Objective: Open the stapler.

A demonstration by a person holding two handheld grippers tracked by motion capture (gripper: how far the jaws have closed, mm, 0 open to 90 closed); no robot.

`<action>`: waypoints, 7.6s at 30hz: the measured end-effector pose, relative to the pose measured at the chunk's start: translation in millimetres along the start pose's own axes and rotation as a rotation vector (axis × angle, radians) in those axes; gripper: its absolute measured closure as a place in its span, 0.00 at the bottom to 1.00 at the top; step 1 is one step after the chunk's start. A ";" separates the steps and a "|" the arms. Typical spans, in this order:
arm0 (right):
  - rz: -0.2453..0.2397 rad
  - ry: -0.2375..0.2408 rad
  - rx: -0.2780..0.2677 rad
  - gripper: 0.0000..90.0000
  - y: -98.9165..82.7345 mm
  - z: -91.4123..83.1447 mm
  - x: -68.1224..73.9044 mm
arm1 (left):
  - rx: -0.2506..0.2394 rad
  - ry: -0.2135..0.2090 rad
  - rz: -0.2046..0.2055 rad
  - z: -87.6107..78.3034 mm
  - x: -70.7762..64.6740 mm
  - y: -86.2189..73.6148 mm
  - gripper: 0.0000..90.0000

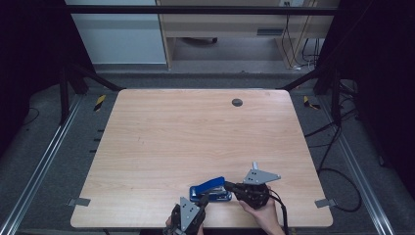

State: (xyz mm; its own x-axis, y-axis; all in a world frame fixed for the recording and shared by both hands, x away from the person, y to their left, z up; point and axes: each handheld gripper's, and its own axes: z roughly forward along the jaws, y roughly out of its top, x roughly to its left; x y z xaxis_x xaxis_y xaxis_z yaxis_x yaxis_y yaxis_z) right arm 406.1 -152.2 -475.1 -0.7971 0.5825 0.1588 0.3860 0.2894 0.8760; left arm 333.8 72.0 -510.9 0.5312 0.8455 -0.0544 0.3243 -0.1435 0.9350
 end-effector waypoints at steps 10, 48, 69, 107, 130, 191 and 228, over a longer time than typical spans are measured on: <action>0.001 0.000 0.000 1.00 0.0 0.0 0.1 | 0.027 -0.023 -0.004 17.2 -12.7 -0.5 1.00; 0.001 0.021 -0.011 1.00 2.4 0.0 -0.1 | 0.027 -0.023 0.024 36.0 -20.6 -6.2 1.00; 0.008 0.057 -0.043 1.00 14.9 7.6 6.3 | 0.021 -0.028 0.026 36.0 -20.3 -7.1 1.00; -0.006 0.099 -0.054 1.00 30.1 24.0 17.9 | 0.014 -0.022 0.041 36.3 -21.7 -7.9 1.00; -0.022 0.089 -0.028 1.00 34.2 30.6 22.8 | 0.016 -0.023 0.041 36.5 -21.8 -7.7 1.00; -0.040 0.154 -0.012 1.00 44.9 44.2 25.3 | 0.012 -0.031 0.082 36.4 -21.3 -7.3 1.00; -0.052 0.193 0.017 0.99 52.0 56.8 26.8 | 0.009 -0.028 0.053 36.2 -23.6 -8.4 1.00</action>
State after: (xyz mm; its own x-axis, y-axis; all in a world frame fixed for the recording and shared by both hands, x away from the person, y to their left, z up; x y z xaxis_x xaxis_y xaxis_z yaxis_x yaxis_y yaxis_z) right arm 431.2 -78.4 -451.2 -0.8899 0.4105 0.1990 0.3482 0.3295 0.8776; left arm 346.9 34.6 -530.1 0.5694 0.8219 -0.0152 0.3022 -0.1921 0.9337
